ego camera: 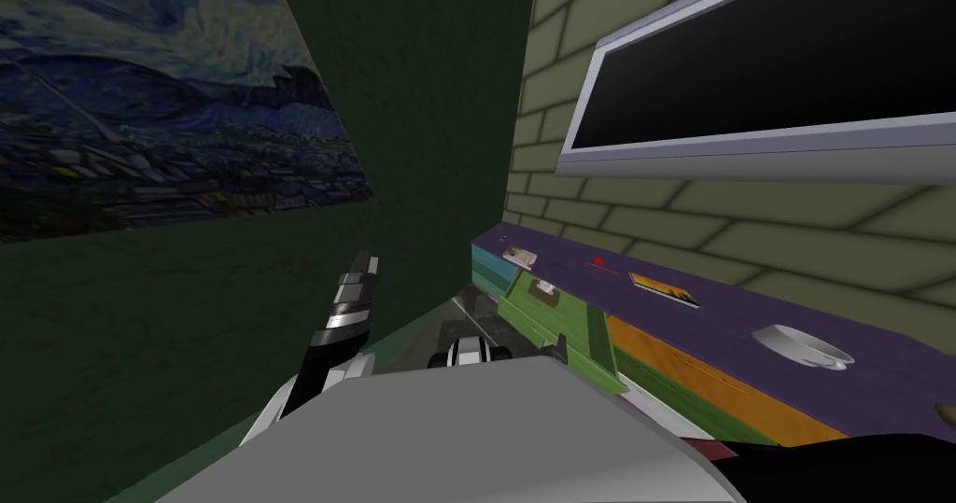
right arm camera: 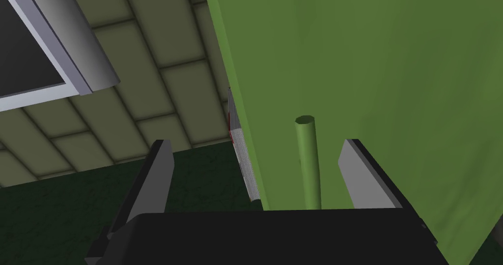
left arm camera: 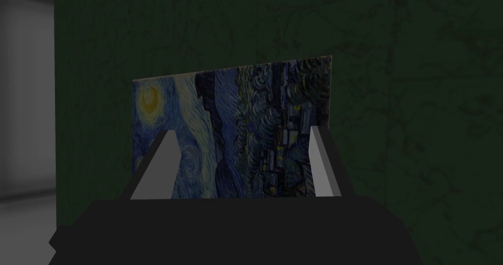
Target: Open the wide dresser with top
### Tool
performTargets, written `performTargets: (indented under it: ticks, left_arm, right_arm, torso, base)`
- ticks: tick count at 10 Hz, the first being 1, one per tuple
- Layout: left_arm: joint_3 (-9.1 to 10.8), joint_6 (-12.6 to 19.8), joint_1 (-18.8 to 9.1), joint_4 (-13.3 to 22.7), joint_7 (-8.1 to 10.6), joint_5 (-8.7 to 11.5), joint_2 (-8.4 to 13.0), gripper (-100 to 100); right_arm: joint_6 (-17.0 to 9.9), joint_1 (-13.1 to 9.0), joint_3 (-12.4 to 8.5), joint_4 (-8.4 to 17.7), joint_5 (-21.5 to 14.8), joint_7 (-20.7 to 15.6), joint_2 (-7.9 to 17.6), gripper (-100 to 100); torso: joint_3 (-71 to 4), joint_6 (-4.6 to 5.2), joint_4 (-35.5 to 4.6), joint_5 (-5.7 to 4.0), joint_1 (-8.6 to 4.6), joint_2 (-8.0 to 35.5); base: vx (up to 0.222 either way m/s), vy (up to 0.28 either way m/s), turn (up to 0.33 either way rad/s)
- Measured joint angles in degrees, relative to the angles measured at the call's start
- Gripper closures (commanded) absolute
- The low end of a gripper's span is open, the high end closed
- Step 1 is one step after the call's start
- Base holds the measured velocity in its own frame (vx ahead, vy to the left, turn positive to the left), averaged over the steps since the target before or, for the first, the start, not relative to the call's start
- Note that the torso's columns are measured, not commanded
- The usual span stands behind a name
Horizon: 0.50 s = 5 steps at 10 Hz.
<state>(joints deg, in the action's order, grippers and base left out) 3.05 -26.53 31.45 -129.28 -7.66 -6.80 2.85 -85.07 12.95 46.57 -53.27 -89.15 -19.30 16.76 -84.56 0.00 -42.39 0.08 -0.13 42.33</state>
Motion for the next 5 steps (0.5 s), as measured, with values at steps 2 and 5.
performTargets:
  ticks: [2,5]
  left_arm:
    - [0.01,0.0,0.0,0.0,0.0,0.0,0.0,0]
    - [0.0,0.0,0.0,0.0,0.0,0.0,0.0,0]
  right_arm:
    - [2.4,-3.6,-1.4,2.8,1.7,-0.2,0.4,-100]
    - [5.8,-9.0,-3.5,7.4,4.3,-0.8,0.4,-100]
  torso:
    - [-0.1,0.03,0.1,-0.13,-0.08,-0.1]
    - [0.0,0.0,0.1,-0.08,0.15,0.0]
  base:
    - [-0.158,0.018,0.068]
    - [-0.146,0.022,0.051]
